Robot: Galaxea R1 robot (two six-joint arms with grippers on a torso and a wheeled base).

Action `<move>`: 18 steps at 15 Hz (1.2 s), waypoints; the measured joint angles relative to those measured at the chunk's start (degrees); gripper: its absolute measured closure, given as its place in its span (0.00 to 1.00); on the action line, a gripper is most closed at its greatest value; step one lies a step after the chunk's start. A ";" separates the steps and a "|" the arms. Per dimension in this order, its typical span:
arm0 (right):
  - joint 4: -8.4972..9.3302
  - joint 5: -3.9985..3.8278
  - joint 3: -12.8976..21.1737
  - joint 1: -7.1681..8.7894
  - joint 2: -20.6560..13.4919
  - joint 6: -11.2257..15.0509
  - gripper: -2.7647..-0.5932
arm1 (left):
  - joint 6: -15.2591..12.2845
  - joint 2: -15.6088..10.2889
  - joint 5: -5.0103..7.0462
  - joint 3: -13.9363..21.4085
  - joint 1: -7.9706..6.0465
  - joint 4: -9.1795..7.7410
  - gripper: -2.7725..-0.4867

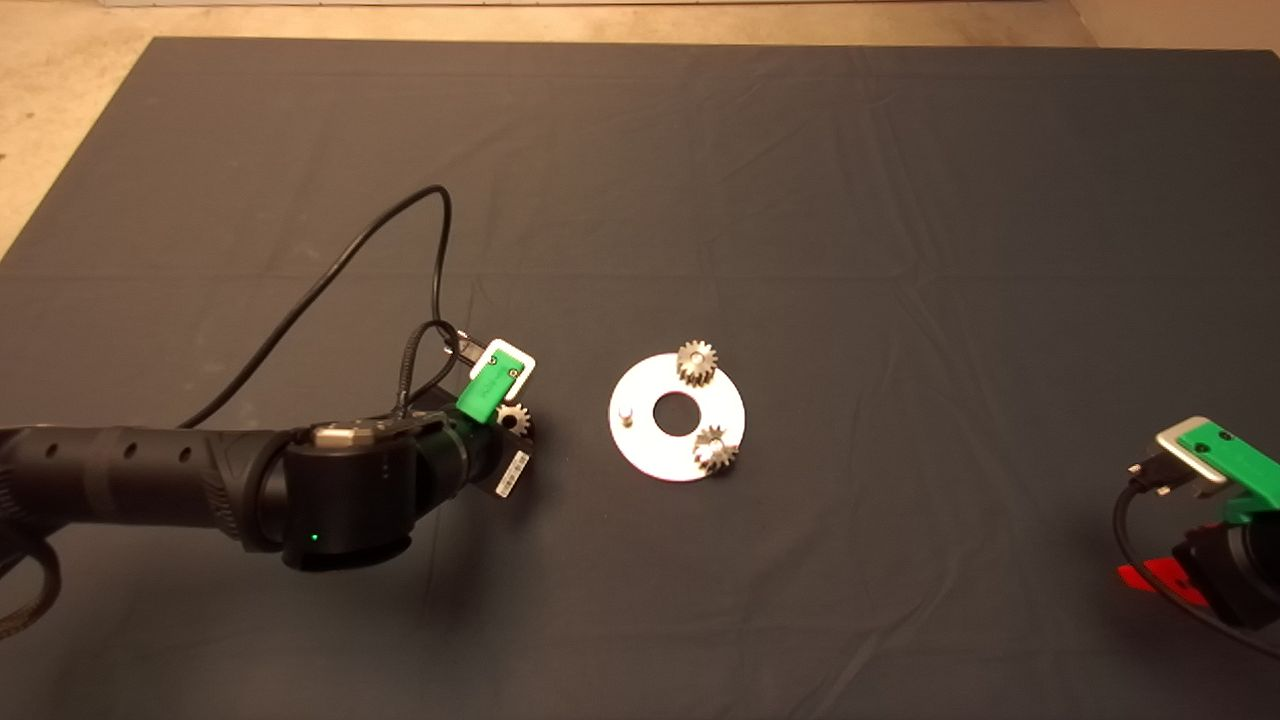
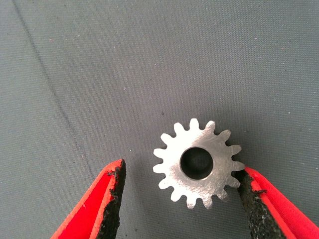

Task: Install three planetary gears onto the carrier pins

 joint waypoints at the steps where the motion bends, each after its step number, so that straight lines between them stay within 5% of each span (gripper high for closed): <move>1: 0.02 0.02 0.00 -0.01 0.00 0.00 0.46 | -0.15 0.00 -0.11 0.00 0.00 0.00 0.57; 5: 0.01 0.02 0.00 0.00 -0.13 0.00 0.46 | -1.33 0.01 -2.38 -0.30 -0.01 0.02 0.66; 18: 0.00 0.05 0.02 -0.01 -0.17 -0.63 0.46 | -1.38 -0.22 -2.79 -0.33 0.80 1.55 0.78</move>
